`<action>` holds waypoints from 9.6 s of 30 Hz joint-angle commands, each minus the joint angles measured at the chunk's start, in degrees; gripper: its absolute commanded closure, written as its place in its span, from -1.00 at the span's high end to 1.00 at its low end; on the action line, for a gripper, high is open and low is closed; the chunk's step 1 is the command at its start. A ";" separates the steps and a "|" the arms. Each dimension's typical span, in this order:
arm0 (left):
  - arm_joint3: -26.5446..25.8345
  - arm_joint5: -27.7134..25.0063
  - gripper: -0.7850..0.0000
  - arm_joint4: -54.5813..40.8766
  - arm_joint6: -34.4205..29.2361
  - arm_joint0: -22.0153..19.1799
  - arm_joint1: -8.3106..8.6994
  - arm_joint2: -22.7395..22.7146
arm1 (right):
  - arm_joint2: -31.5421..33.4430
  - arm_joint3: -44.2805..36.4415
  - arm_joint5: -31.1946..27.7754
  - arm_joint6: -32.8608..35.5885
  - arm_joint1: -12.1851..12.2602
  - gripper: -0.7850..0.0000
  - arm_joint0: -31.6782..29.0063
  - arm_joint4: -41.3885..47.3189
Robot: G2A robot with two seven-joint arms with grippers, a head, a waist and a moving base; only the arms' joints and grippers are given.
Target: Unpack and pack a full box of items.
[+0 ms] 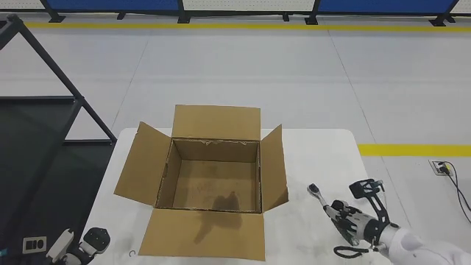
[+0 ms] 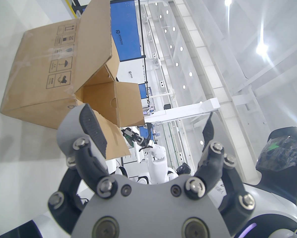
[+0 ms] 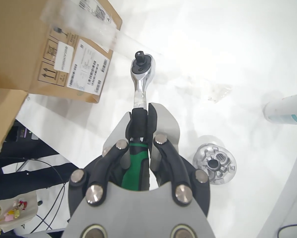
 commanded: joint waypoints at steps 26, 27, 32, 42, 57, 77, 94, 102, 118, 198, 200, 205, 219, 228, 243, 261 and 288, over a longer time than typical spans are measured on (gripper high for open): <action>0.00 0.00 1.00 0.00 0.00 0.00 0.00 0.00 | 7.98 -1.50 -12.12 0.05 1.37 -1.00 0.26 30.07; 0.00 0.00 1.00 0.00 0.00 0.00 0.00 0.00 | 7.98 -1.50 -12.12 0.05 1.37 -1.00 0.26 30.07; 0.00 0.00 1.00 0.00 0.00 0.00 0.00 0.00 | 7.98 -1.50 -12.12 0.05 1.37 -1.00 0.26 30.07; -0.42 2.34 1.00 2.44 1.84 -0.90 -0.08 0.53 | -3.71 -5.76 -13.38 -1.11 1.49 -1.00 9.68 23.28; -1.54 0.95 1.00 2.56 2.99 0.98 -0.88 2.50 | -39.89 7.52 -0.13 -4.18 -3.41 -1.00 44.43 6.76; -1.54 0.95 1.00 2.56 2.99 0.98 -0.88 2.50 | -49.66 19.96 2.08 -6.65 -6.85 -1.00 53.64 5.95; -1.54 0.95 1.00 2.56 2.99 0.98 -0.88 2.50 | -61.42 44.64 -2.83 -12.19 -14.06 -1.00 62.03 10.33; -1.54 0.95 1.00 2.56 2.99 0.98 -0.88 2.50 | -67.46 55.89 -5.15 -16.61 -19.49 -1.00 65.34 10.68; -1.54 0.95 1.00 2.56 2.99 0.98 -0.88 2.50 | -74.09 68.63 -1.25 -19.48 -28.91 -1.00 69.24 4.94; -1.54 0.95 1.00 2.56 2.99 0.98 -0.88 2.50 | -17.04 -0.19 -38.01 -18.68 -9.11 1.00 16.27 2.44; -1.54 0.95 1.00 2.56 2.99 0.98 -0.88 2.50 | -17.04 -0.19 -38.01 -18.68 -9.11 1.00 16.27 2.44; -1.54 0.95 1.00 2.56 2.99 0.98 -0.88 2.50 | -17.76 -1.30 -38.24 -18.96 -9.09 1.00 16.34 1.39; -1.54 0.95 1.00 2.56 2.99 0.98 -0.88 2.50 | 6.75 -20.07 -45.58 -20.25 -6.16 1.00 0.80 -17.85; -1.54 0.95 1.00 2.56 2.99 0.98 -0.88 2.50 | 20.61 -16.58 -44.20 -18.06 -5.19 1.00 -10.88 -27.06; -1.54 0.95 1.00 2.56 2.99 0.98 -0.88 2.50 | 19.01 -3.96 -39.68 -8.85 -3.63 1.00 -10.82 -26.80; -1.54 0.95 1.00 2.56 2.99 0.98 -0.88 2.50 | 7.78 5.71 -38.10 -4.46 -2.40 1.00 -2.78 -33.93; -1.54 0.95 1.00 2.56 2.99 0.98 -0.88 2.50 | 3.88 1.88 -37.01 -7.22 -0.07 -1.00 -0.71 -33.68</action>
